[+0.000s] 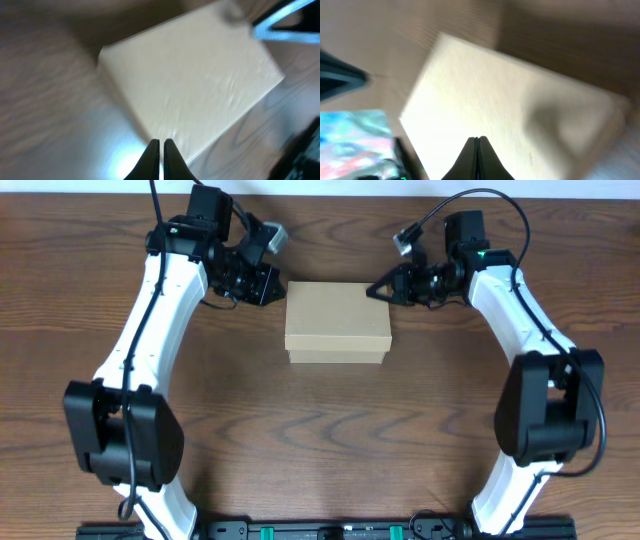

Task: Pack container
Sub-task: 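Press the closed lid edges down with both grippers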

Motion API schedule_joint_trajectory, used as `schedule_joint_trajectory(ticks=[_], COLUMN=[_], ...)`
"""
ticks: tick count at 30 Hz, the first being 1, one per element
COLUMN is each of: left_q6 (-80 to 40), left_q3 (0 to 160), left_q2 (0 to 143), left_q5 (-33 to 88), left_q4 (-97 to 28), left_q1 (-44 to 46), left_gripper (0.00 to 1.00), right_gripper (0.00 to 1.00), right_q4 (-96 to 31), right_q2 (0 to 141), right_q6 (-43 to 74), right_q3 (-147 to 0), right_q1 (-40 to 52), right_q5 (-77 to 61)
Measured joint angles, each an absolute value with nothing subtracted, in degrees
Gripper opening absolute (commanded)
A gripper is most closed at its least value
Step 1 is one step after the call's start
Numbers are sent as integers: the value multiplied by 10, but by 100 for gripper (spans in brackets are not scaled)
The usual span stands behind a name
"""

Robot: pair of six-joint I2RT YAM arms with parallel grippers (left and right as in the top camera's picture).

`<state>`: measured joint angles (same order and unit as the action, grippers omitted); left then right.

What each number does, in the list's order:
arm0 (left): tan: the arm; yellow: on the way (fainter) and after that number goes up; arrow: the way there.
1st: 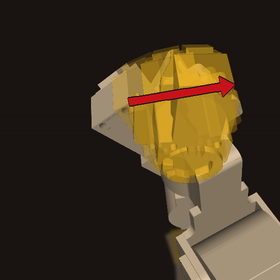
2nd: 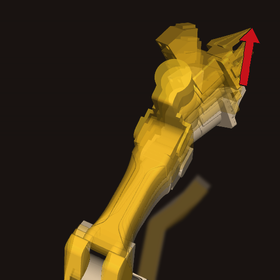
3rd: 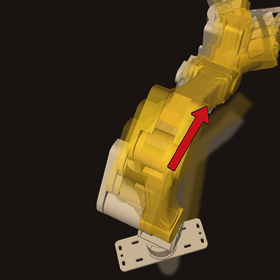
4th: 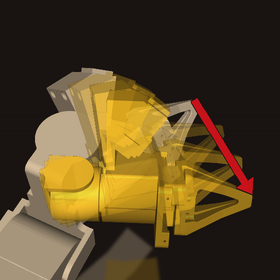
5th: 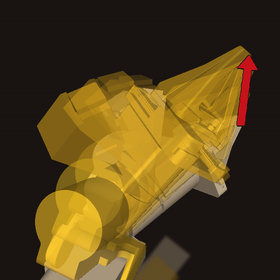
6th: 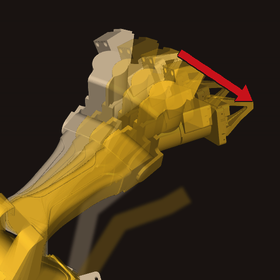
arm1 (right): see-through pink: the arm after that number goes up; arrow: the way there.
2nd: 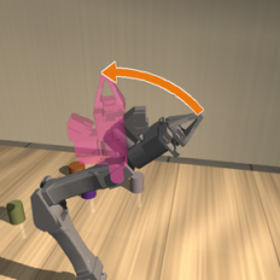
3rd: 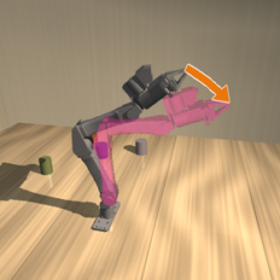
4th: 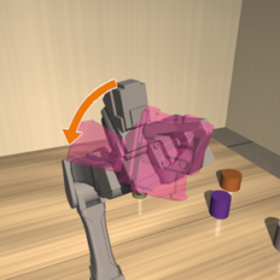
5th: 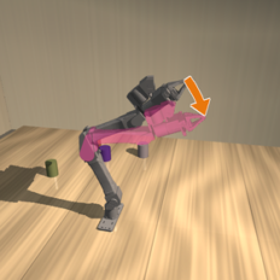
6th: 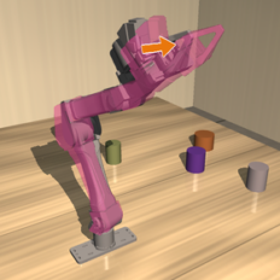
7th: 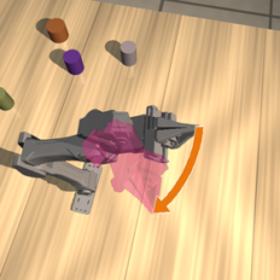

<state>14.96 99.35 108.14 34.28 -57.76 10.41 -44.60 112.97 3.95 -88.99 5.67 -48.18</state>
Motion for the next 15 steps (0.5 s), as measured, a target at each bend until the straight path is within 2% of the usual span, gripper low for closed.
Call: schedule_joint_trajectory(ticks=[8, 15], left_q6=[168, 170], left_q3=[994, 940], left_q2=[1004, 1021], left_q5=[287, 278], left_q4=[-608, -565], left_q1=[127, 174], left_gripper=[6, 6], right_gripper=[1, 1], right_q4=[-547, -558], right_q2=[1004, 994], right_q6=[0, -17], right_q3=[-890, -871], right_q1=[83, 131], right_q5=[-325, -258])
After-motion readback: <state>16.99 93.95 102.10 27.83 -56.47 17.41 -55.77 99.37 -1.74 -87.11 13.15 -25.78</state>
